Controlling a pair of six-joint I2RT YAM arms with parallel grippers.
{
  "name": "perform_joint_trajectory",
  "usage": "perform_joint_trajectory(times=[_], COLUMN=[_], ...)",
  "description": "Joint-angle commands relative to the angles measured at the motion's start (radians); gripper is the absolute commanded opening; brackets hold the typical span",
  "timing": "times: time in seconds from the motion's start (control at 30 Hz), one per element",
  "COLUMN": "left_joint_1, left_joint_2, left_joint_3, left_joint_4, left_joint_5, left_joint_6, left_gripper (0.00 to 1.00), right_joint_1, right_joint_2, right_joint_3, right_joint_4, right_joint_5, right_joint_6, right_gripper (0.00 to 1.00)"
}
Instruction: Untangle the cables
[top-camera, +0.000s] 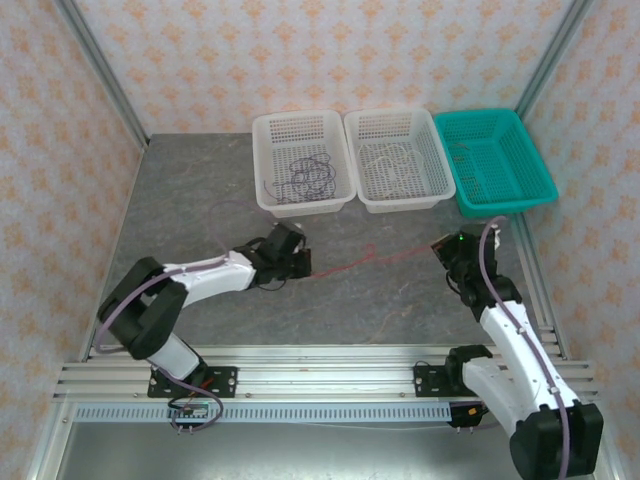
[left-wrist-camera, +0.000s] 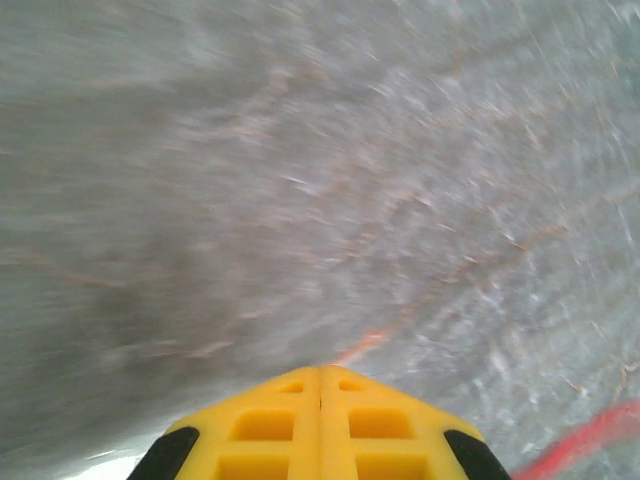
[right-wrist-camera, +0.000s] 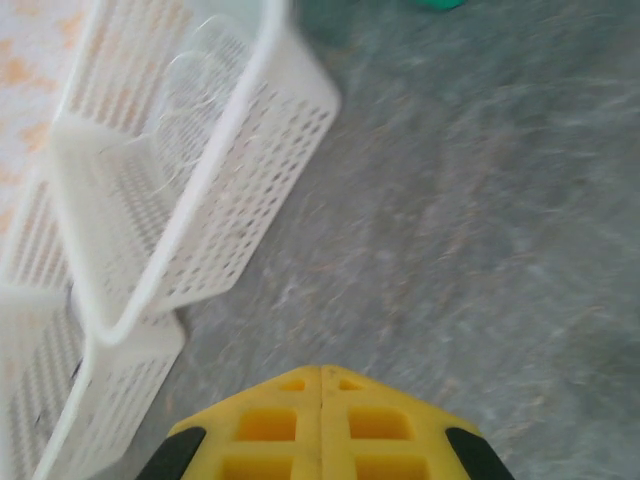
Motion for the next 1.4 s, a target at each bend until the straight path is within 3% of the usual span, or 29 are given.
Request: perform_joint_trajectory(times=[0.0,0.2,0.23,0.3,0.37,0.4,0.53,0.67,0.77,0.83,0.9,0.97,1.2,1.37], left_joint_1=[0.090,0.166,0.170,0.169,0.167,0.166,0.162,0.155,0.131,0.117,0.102,0.094,0.085,0.084], left_joint_2=[-0.100,-0.206,-0.213,-0.216,-0.197,-0.185,-0.164,-0.171,-0.172,-0.169,-0.162,-0.157,-0.170,-0.201], left_joint_3=[-0.057,-0.098,-0.107,-0.129,-0.141,-0.142,-0.123,-0.120,-0.112,-0.114,-0.112,-0.111,-0.119,-0.140], left_joint_4=[-0.111,-0.162,-0.144,-0.080,-0.015,0.008,0.013,0.023,0.014,0.025,0.031,0.033,0.049,0.064], left_joint_5=[-0.063,-0.073,-0.061,0.000,0.077,0.105,0.155,0.188,0.182,0.176,0.162,0.155,0.148,0.138], left_joint_6=[0.045,0.080,0.082,0.083,0.095,0.101,0.167,0.207,0.228,0.224,0.220,0.217,0.220,0.214], left_gripper=[0.00,0.00,0.00,0.00,0.00,0.00,0.00,0.00,0.00,0.00,0.00,0.00,0.00,0.00], right_joint_1=[-0.066,-0.111,-0.110,-0.087,-0.003,0.063,0.323,0.536,0.647,0.651,0.651,0.652,0.651,0.643], right_joint_2=[-0.027,-0.021,-0.013,0.032,0.100,0.131,0.213,0.346,0.538,0.656,0.761,0.845,0.976,1.021], right_joint_3=[0.004,0.017,0.011,0.002,0.026,0.043,0.070,0.048,0.152,0.172,0.124,0.130,0.248,0.248], right_joint_4=[-0.044,-0.040,-0.002,0.137,0.186,0.188,0.224,0.423,0.389,0.444,0.659,0.769,0.722,0.701], right_joint_5=[0.054,0.076,0.039,-0.157,-0.289,-0.308,-0.258,-0.203,-0.147,-0.142,-0.153,-0.161,-0.117,-0.071], right_joint_6=[0.038,0.031,0.004,-0.100,-0.209,-0.263,-0.411,-0.302,-0.223,-0.053,0.153,0.223,0.191,0.249], right_gripper=[0.00,0.00,0.00,0.00,0.03,0.10,0.32,0.47,0.55,0.60,0.63,0.65,0.56,0.33])
